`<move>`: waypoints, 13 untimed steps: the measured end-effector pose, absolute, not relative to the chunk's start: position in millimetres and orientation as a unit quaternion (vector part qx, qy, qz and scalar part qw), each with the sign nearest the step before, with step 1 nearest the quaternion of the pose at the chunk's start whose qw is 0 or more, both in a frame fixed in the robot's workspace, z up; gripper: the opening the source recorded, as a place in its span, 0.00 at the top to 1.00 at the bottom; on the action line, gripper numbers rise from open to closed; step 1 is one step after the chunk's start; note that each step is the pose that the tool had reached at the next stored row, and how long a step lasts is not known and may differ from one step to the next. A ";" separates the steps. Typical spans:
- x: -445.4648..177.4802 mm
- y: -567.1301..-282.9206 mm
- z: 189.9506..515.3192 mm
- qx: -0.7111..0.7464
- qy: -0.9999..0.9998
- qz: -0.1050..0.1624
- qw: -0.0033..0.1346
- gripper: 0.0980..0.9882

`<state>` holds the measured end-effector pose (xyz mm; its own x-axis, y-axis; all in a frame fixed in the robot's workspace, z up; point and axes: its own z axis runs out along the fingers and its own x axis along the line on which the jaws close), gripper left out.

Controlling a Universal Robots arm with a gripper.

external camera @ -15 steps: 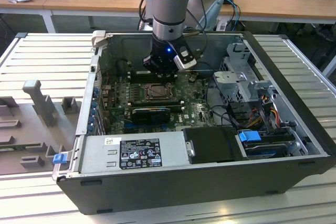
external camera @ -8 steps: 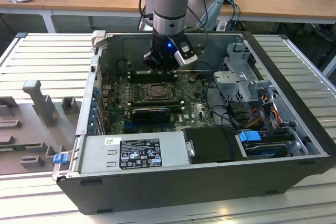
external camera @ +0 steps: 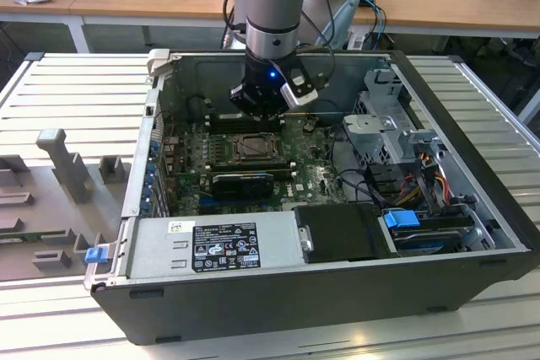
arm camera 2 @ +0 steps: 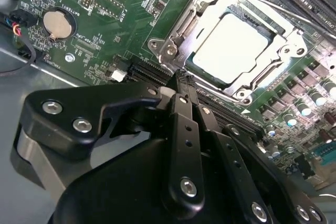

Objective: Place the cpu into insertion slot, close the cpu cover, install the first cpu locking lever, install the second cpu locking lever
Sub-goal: 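Install the first cpu locking lever, then install the second cpu locking lever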

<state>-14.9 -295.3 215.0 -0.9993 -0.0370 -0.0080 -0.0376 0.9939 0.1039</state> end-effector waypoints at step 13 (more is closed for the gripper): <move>-14.9 -306.0 220.6 -0.019 0.998 0.052 0.003 0.99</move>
<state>-14.9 -306.0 220.6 -0.9993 -0.0369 -0.0081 -0.0375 0.9939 0.1038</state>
